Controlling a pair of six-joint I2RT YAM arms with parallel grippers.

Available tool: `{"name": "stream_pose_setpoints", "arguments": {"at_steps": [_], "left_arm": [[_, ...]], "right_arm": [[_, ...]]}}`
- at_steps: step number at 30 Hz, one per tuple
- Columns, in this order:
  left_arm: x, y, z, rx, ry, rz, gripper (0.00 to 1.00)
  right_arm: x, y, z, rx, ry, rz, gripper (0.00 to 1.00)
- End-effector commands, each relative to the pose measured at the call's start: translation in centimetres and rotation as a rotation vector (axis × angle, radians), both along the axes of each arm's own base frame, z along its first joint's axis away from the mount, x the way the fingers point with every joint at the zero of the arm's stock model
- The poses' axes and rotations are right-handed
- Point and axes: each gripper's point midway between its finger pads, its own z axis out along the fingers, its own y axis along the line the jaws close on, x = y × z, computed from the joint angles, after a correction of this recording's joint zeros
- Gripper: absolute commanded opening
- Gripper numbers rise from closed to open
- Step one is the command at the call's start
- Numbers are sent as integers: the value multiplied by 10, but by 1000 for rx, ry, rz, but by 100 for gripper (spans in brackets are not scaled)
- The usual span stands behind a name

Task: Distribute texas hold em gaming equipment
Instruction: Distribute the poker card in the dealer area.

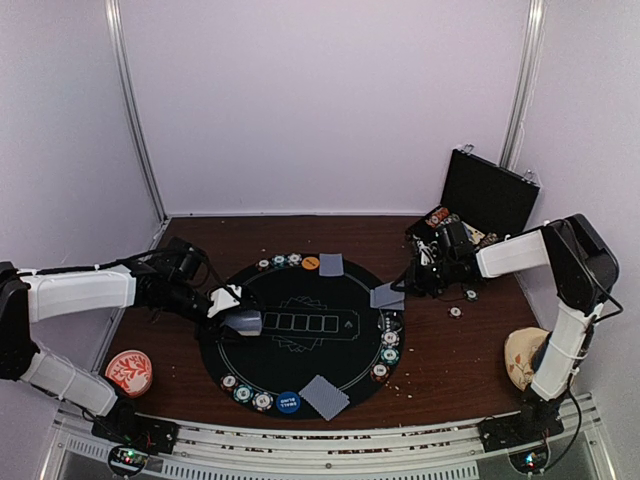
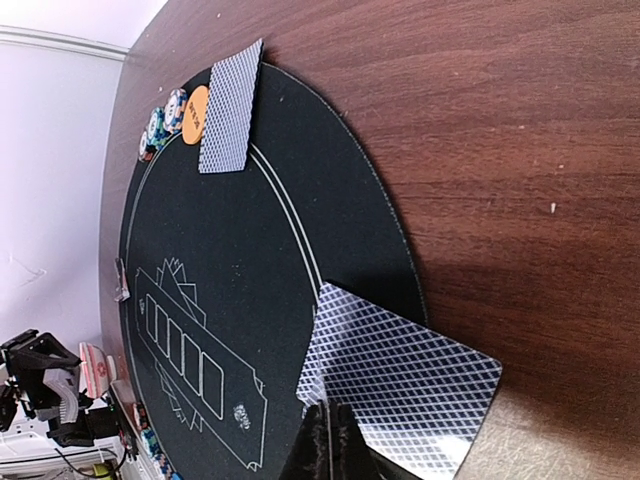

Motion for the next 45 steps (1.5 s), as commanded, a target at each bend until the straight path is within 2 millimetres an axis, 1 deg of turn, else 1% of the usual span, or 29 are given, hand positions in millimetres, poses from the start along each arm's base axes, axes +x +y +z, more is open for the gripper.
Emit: {"name": "stream_pose_setpoints", "arguments": {"at_steps": [1,13,15,18,21,30,36,40,45], "left_arm": [[4,-7,8,-35,-33,-25,13],[4,-8,7,-33,-30,-24,13],[5,-8,8,-33,-31,-24,13],[4,-8,8,-34,-30,-25,13],[4,-7,8,-34,-31,-24,13],[5,-8,8,-33,-32,-23,13],[5,-7,7,-33,-30,-21,13],[5,-7,8,-32,-31,-21,13],[5,-7,8,-32,-32,-21,13]], "right_arm": [[8,6,9,41,-20,12,0],[11,7,3,49,-5,11,1],[11,7,2,41,-3,7,3],[11,5,-3,23,5,3,9],[12,3,-5,6,7,-4,20],[14,-6,-3,-50,-6,-33,22],[16,-15,-3,-98,-14,-65,27],[17,-22,-3,-138,-23,-87,33],[19,-31,1,-188,-40,-118,37]]}}
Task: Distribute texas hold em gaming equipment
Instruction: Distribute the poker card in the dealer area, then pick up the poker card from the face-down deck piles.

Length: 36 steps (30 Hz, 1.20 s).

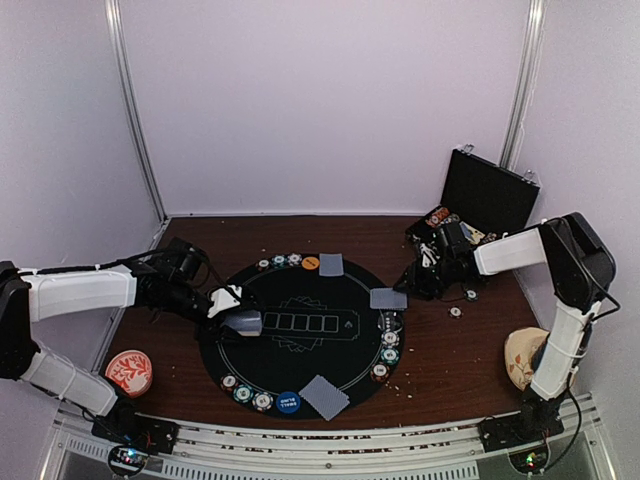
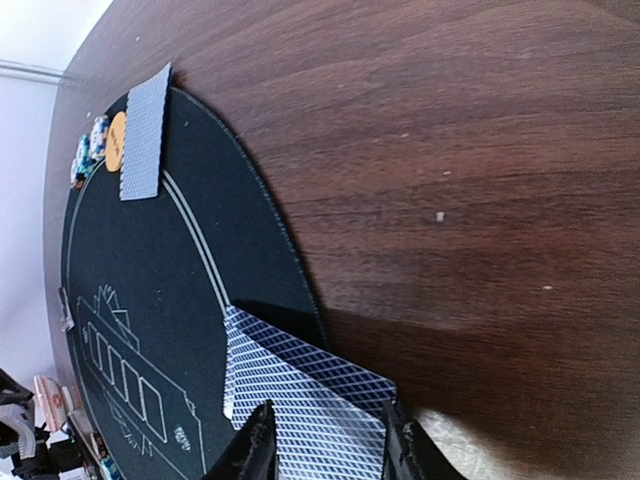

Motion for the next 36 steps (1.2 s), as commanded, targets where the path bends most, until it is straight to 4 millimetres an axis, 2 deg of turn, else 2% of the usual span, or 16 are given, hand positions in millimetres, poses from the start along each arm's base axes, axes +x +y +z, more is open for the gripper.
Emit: {"name": "stream_pose_setpoints", "arguments": {"at_steps": [1,7,14,21,26,31,36], "left_arm": [[5,-7,9,-35,-36,-22,13],[5,-7,10,-36,-38,-21,13],[5,-7,11,-38,-39,-20,13],[5,-7,10,-37,-38,-20,13],[5,-7,11,-39,-41,-19,13],[5,-7,12,-40,-43,-19,13],[5,-7,13,-42,-45,-20,13]], "right_arm": [[12,-11,23,-60,-74,-39,38],[10,-8,39,-84,-121,-31,44],[8,-1,27,-112,-98,-15,46],[10,-21,26,-221,-117,-88,54],[2,-23,10,-248,-84,-89,58],[-7,-10,-9,-269,-52,-33,60],[-13,2,-17,-281,-41,6,61]]}}
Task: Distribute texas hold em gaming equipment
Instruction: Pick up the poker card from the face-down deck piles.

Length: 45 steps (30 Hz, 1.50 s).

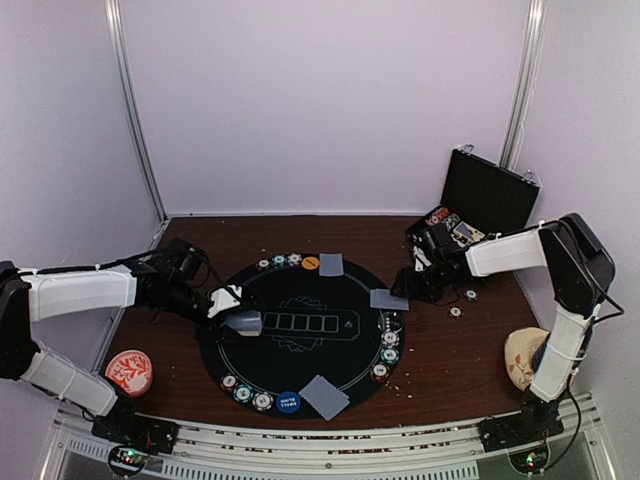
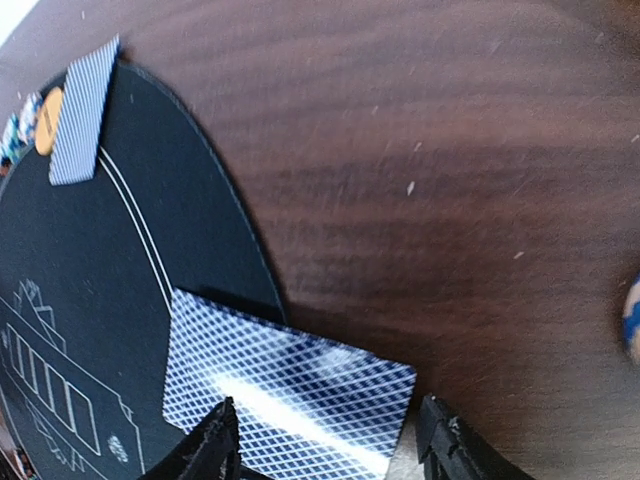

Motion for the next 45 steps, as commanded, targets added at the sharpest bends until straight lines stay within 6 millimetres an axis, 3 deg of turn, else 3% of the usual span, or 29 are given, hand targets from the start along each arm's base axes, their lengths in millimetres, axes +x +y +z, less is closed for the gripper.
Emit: {"name": "stream_pose_setpoints", "arguments": {"at_steps": [1,13,15,19,23,31,37,45], "left_arm": [[5,-7,13,-42,-46,-19,13],[5,-7,12,-39,-42,-19,13],[5,-7,11,-39,-41,-19,13],[5,-7,11,-37,-42,-17,13],[5,-6,13,-38,-51,-18,13],[4,-6,16,-42,-66,-22,13],[3,-6,17,-45,-66,-25,13],[1,-7,21,-58,-72,-33,13]], "right_arm": [[-6,4,-10,-36,14,21,62],[1,1,4,-51,-29,-4,65],[4,0,15,-62,-62,-1,69],[1,13,56,-59,-176,42,88],[-14,52,102,31,-300,148,96],[-77,178,147,280,-390,440,96],[-108,246,152,376,-401,559,95],[-117,296,128,473,-329,573,91]]}}
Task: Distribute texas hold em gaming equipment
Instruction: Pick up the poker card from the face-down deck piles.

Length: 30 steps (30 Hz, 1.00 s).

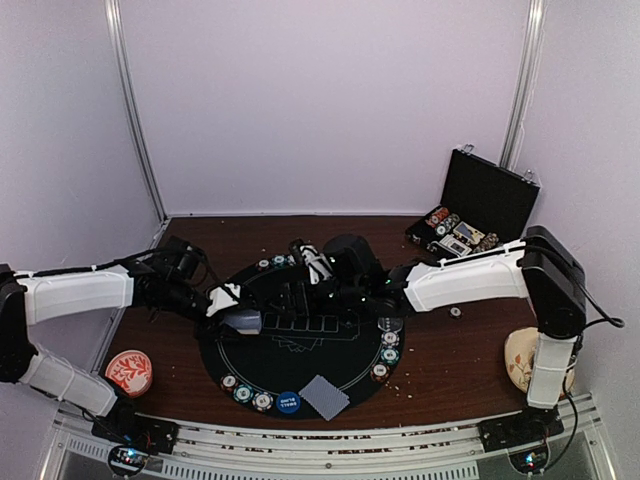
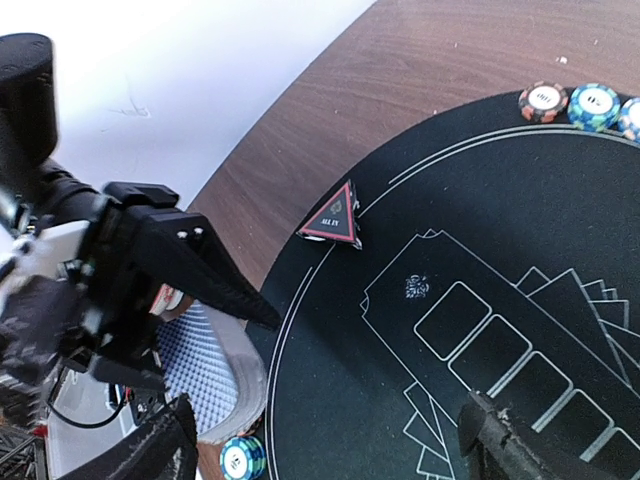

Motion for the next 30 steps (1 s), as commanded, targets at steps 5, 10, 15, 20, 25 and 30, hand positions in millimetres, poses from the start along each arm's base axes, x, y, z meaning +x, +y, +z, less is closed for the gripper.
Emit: {"name": "stream_pose_setpoints", "arguments": {"at_steps": [5,10,15,20,25,30], "left_arm": [[0,-6,13,-47,-46,-31,13],[0,-7,14,-48,-44,-33,13],[-1,-7,15,-49,-46,-34,13],[-1,-6,16,-52,-48,-35,13],[0,-7,16,-51,-46,-32,13],[0,-7,15,-48,-43,-30,13]], "right_arm": [[-7,51,-9,95,68,67,89],[-6,67,-12,116,83,79,86],[-7,72,-22,113,106,91,80],[-9,63,-37,59,107,85,69],[-6,46,-42,15,91,50,55],[-1,32,-42,-13,89,25,48]]}}
